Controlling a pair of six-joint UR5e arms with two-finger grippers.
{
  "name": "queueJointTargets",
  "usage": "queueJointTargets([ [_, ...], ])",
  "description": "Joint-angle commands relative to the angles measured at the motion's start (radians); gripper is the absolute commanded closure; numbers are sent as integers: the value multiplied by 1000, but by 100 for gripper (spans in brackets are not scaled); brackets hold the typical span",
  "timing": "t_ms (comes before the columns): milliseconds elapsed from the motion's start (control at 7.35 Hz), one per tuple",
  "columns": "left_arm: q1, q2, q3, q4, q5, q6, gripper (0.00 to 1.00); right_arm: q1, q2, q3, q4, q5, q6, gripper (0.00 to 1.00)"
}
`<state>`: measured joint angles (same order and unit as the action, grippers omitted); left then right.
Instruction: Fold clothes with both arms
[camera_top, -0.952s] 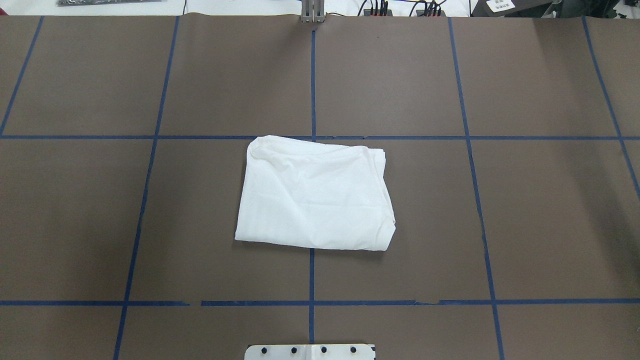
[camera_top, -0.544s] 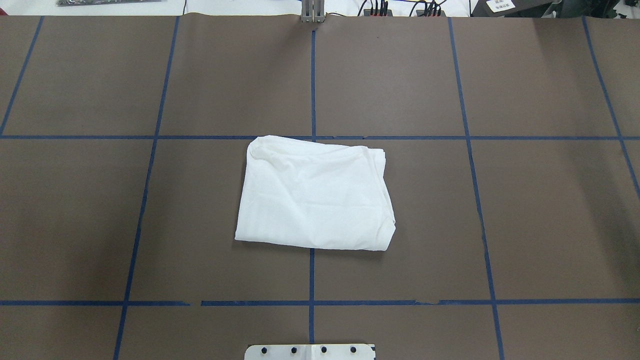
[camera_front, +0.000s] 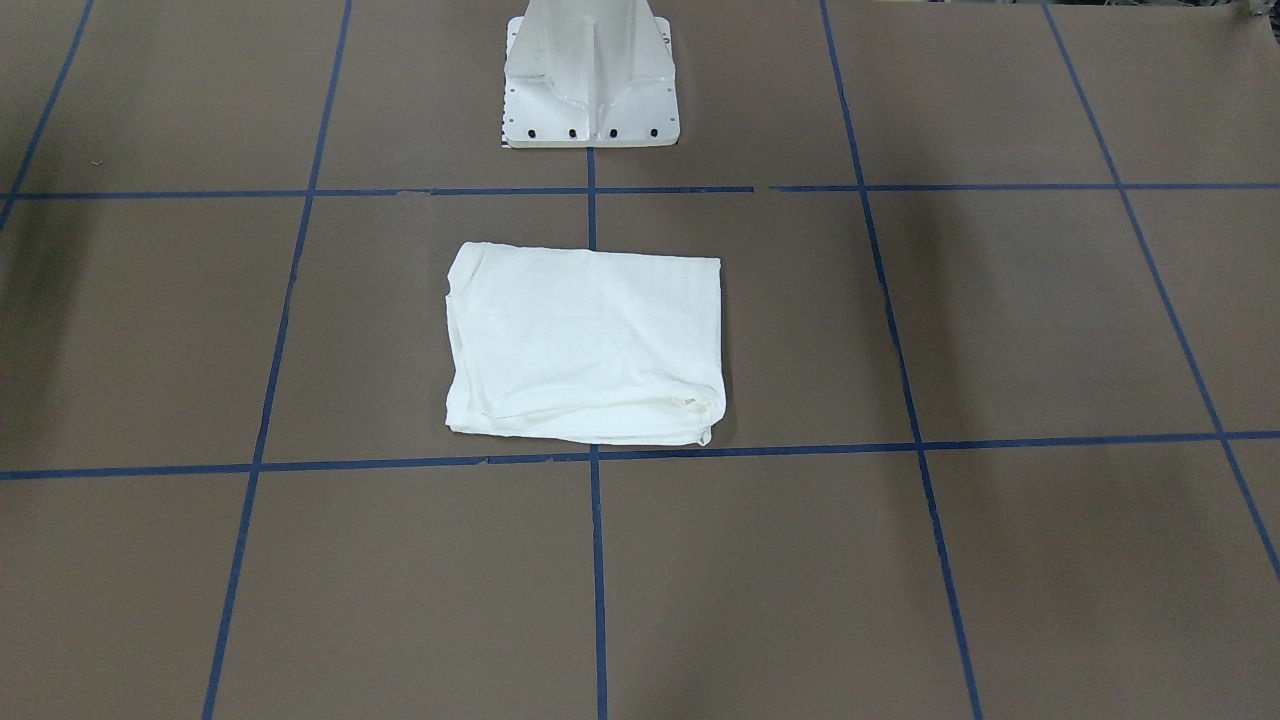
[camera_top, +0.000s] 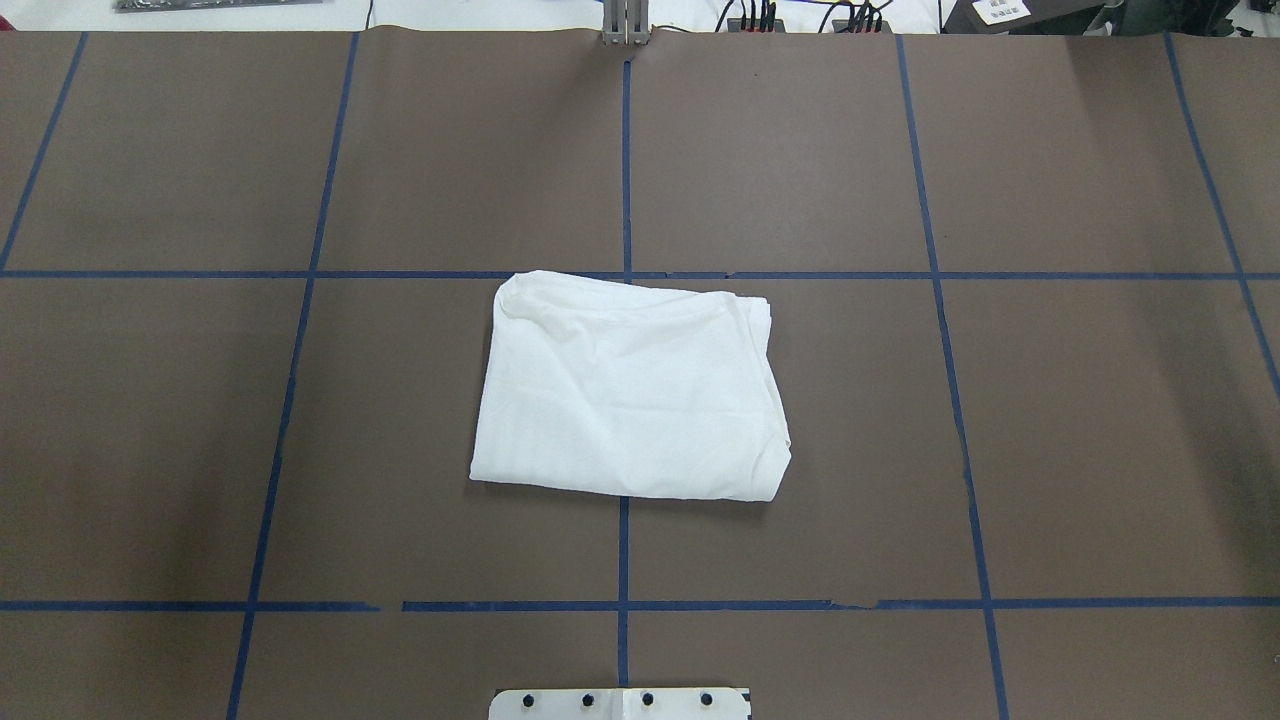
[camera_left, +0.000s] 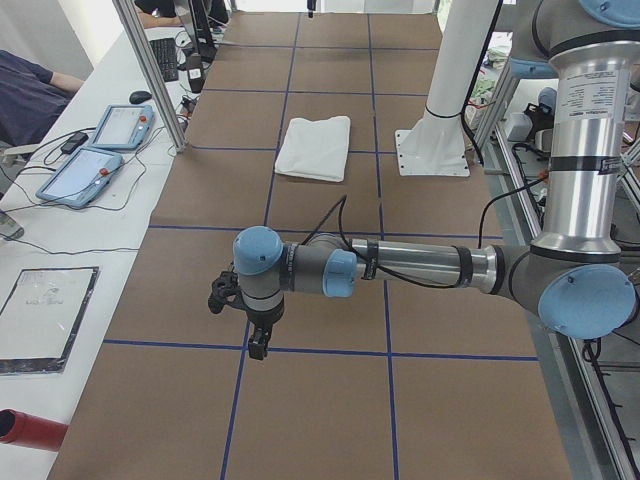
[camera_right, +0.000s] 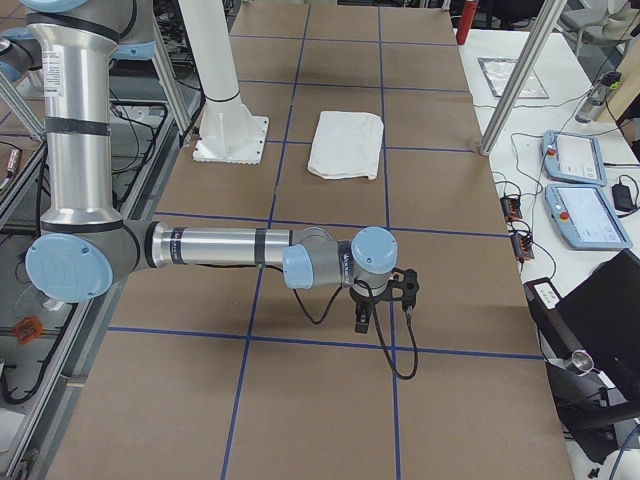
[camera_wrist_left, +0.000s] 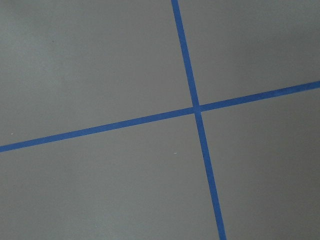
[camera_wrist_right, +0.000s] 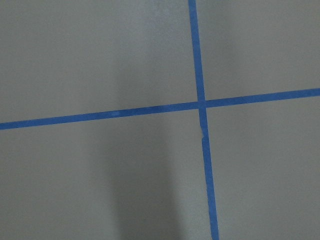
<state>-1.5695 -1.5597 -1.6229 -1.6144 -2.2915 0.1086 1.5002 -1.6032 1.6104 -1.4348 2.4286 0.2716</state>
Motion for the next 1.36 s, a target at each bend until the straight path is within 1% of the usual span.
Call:
queueJointTargets([
  [0,-3,7,23,-7,-11,0,0,0,-20,3,7,-8,1,0],
  [136,-1,9,34,-7,-13,0,0,11,-20,8,8,-16,1,0],
  [408,-1,9,26,-9,-13,-1,0,28,-73,99,-7,-78,1,0],
  [544,-1,9,25,-9,-13,-1,0,35,-80,127,-51,-80,0,0],
  [680,-1,9,23,-9,-13,-1,0,35,-72,164,-132,-82,-2,0],
  [1224,-1,1,28,-9,-14,-32,0,37,-81,149,-131,-72,-12,0],
])
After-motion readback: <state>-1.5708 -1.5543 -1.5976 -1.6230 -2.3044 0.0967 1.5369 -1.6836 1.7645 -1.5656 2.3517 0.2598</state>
